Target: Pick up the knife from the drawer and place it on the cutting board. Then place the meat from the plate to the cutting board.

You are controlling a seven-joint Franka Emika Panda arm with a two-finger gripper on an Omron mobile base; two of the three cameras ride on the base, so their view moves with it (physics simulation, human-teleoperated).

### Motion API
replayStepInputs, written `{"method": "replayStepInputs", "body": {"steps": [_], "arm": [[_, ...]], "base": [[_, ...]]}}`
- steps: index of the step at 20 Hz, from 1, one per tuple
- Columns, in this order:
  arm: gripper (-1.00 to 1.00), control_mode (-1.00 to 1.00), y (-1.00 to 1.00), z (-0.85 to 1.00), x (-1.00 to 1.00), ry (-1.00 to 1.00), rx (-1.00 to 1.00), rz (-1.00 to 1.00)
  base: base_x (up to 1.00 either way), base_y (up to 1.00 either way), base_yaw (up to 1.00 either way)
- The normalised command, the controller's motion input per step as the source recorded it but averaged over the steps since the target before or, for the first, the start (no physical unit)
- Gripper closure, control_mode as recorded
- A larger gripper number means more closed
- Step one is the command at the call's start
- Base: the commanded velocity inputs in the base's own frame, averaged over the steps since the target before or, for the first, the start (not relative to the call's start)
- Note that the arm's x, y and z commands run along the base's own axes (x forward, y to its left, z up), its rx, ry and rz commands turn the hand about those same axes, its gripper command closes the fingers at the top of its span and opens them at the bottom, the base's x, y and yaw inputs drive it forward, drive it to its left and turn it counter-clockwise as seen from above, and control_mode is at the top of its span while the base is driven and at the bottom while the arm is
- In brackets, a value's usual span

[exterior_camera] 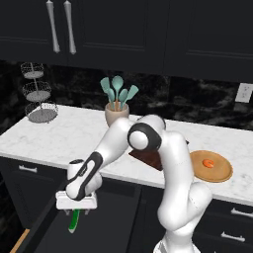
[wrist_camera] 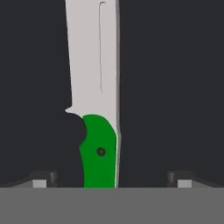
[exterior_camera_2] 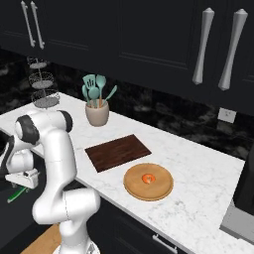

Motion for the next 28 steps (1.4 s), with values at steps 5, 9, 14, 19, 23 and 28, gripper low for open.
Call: {"method": "replayStepInputs", "body": {"steps": [5, 9, 14, 19, 23, 28], "arm": [[-1.0, -1.0, 0.2, -0.38, 0.14, 0.0, -0.01, 0.0], [-1.0, -1.0, 0.36, -0.33, 0.0, 0.0, -0.03, 0.0], [1.0, -1.0, 0.14, -0.27, -0.01, 0.01, -0.03, 0.0], [1.0, -1.0, 0.06, -0.03, -0.02, 0.0, 0.0, 0.0], [1.0, -1.0, 0.36, 0.06, -0.06, 0.0, 0.0, -0.05], [1.0, -1.0, 0.06, 0.8, -0.62, -0.05, 0.0, -0.1]], "base": [[0.0, 0.0, 0.0], [0.0, 0.0, 0.0], [0.0, 0.0, 0.0], [0.0, 0.0, 0.0], [0.0, 0.0, 0.0], [0.0, 0.0, 0.0]]}}
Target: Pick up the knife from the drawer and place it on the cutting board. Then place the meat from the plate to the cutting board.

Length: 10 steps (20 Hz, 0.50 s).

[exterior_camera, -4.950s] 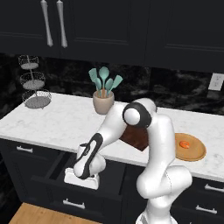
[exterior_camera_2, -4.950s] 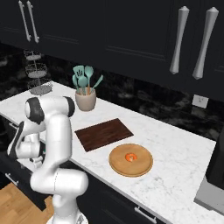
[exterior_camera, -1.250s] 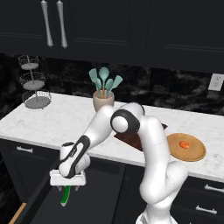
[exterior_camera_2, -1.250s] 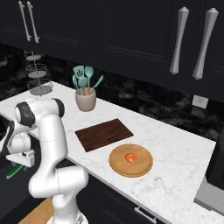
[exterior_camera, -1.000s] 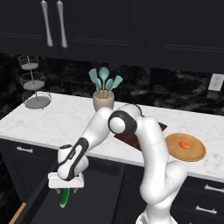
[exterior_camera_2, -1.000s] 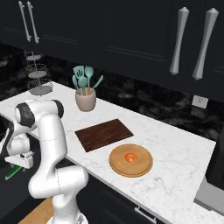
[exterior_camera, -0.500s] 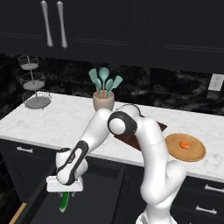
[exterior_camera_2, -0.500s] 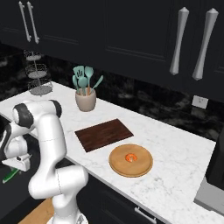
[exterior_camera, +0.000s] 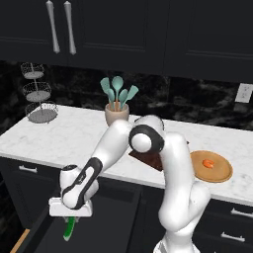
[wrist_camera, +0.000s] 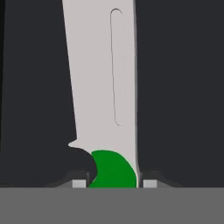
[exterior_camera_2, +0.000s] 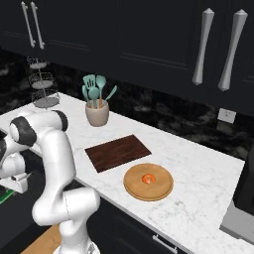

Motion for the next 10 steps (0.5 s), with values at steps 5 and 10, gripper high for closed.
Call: {"method": "replayStepInputs", "body": {"steps": [5, 10], "arm": [[1.0, -1.0, 0.0, 1.0, -0.89, -0.09, 0.0, -0.13], [1.0, -1.0, -0.41, 1.0, -0.38, -0.09, -0.02, -0.07]], "base": [[0.0, 0.0, 0.0], [0.0, 0.0, 0.0]]}}
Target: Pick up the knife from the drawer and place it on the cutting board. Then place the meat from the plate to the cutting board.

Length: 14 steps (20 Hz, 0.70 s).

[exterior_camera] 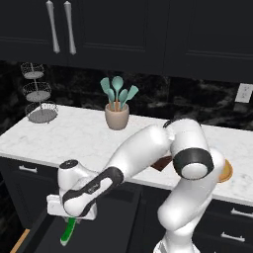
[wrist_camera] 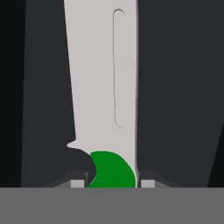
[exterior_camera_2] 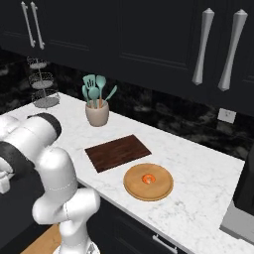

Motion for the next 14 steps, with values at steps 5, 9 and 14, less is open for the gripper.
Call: {"method": "replayStepInputs", "body": {"steps": [5, 9, 14], "arm": [[1.0, -1.0, -0.68, 1.0, -0.08, -0.09, -0.01, -0.05], [1.0, -1.0, -0.92, 1.0, 0.0, -0.05, 0.0, -0.07], [1.0, -1.0, -1.0, 1.0, 0.0, -0.01, 0.0, -0.09]], "base": [[0.0, 0.0, 0.0], [0.0, 0.0, 0.0], [0.0, 0.0, 0.0]]}}
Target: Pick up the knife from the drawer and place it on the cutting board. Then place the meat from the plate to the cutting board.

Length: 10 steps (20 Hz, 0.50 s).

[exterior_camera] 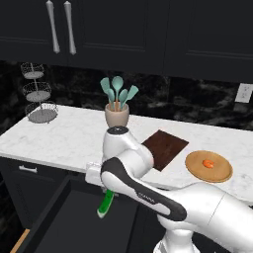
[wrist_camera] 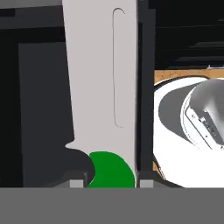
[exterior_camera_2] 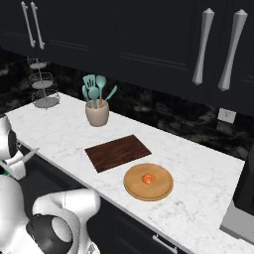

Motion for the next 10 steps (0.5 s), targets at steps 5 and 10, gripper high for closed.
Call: {"method": "replayStepInputs", "body": {"steps": [5, 10], "arm": [[1.0, -1.0, -1.0, 0.91, 0.17, 0.02, 0.0, -0.14], [1.0, -1.0, -1.0, 0.39, 0.73, 0.14, 0.0, -0.22]], "base": [[0.0, 0.0, 0.0], [0.0, 0.0, 0.0]]}}
